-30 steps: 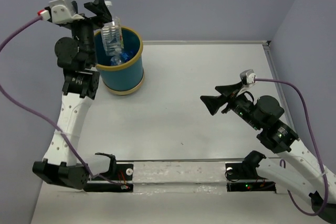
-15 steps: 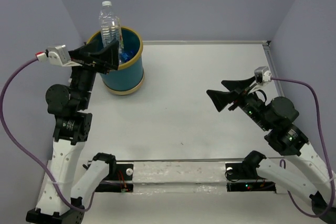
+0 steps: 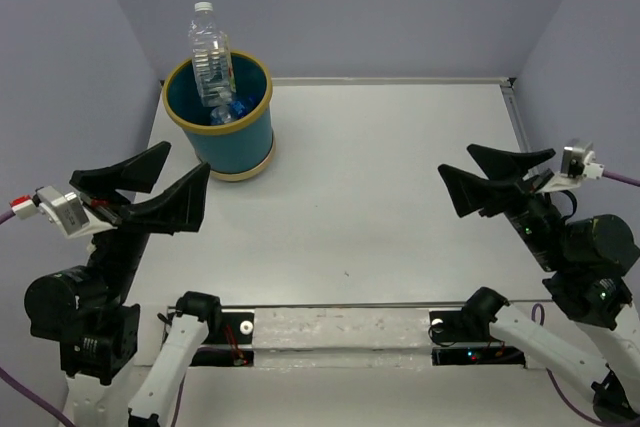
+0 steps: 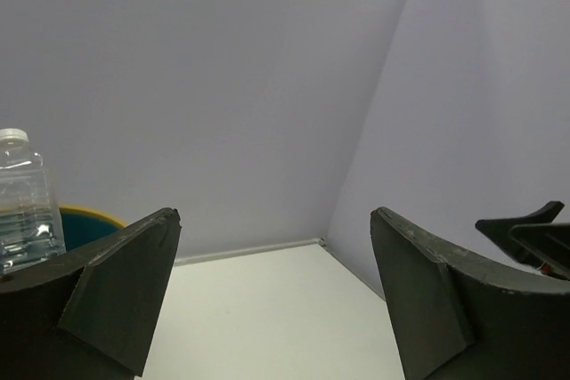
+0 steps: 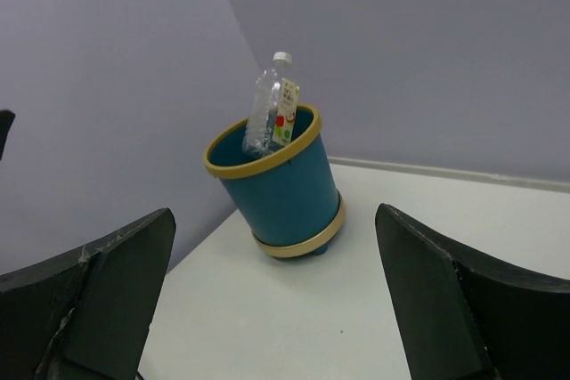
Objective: Put the plastic bottles in the bin
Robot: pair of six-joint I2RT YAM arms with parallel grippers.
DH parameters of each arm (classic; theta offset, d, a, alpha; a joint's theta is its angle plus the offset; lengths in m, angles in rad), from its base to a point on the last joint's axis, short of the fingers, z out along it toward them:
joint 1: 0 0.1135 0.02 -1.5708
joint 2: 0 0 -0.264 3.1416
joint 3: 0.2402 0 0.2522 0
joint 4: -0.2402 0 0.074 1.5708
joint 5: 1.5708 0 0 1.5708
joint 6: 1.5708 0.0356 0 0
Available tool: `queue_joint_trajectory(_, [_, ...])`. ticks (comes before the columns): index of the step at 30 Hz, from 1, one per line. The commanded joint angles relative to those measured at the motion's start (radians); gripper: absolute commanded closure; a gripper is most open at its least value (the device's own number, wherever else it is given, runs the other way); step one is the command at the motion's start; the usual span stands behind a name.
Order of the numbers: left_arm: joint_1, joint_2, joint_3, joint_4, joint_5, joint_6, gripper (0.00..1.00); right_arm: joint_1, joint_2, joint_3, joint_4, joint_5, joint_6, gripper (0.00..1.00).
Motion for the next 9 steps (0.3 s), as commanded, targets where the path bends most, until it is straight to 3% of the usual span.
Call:
queue_joint_trajectory(1, [-0.001, 0.005, 0.035, -0.079, 0.061, 0.025, 0.01, -0.001, -0.069, 0.074, 0.018, 0.073, -0.010, 0.00])
queue_joint_trajectory(9, [-0.001, -0.057, -0.048, -0.092, -0.008, 0.045, 0.01, -0.001, -0.066, -0.014, 0.049, 0.084, -0.004, 0.00])
